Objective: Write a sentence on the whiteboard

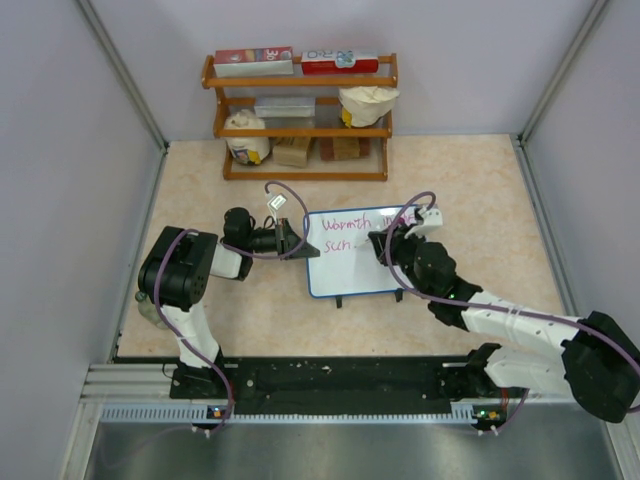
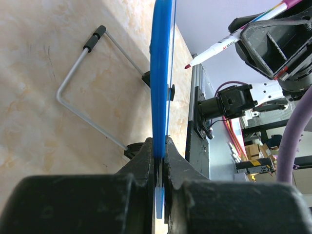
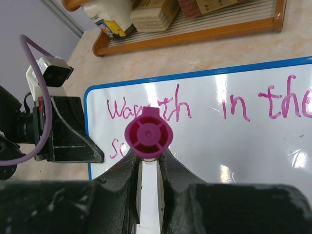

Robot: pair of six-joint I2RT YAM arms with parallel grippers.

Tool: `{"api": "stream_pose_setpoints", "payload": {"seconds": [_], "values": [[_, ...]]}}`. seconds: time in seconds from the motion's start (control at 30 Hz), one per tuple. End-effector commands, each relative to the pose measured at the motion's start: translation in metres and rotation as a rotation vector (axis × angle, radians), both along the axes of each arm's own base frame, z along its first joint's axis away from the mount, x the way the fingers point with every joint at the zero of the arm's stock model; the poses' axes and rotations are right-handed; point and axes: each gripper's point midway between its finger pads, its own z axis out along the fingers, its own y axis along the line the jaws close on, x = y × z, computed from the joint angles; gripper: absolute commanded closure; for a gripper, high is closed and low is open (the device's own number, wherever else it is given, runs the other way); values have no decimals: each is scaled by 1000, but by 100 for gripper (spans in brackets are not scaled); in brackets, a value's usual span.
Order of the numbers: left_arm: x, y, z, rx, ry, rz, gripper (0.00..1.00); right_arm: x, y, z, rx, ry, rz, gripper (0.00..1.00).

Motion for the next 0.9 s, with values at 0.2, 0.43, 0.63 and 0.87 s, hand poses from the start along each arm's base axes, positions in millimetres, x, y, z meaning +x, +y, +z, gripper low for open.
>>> {"api": "stream_pose_setpoints", "payload": {"seconds": [0.2,0.43,0.63,0.87], "values": [[3,0,4,-8,-21,7,100,20,3,9,-29,-12,-47,100],[4,0,4,-9,-21,9,100,20,1,-2,-67,16,-56,100],[3,0,5,-9,-22,6,100,21,3,-6,-75,26,-47,100],[3,0,5,-9,-24,9,100,21,4,1,-70,17,-45,100]]}}
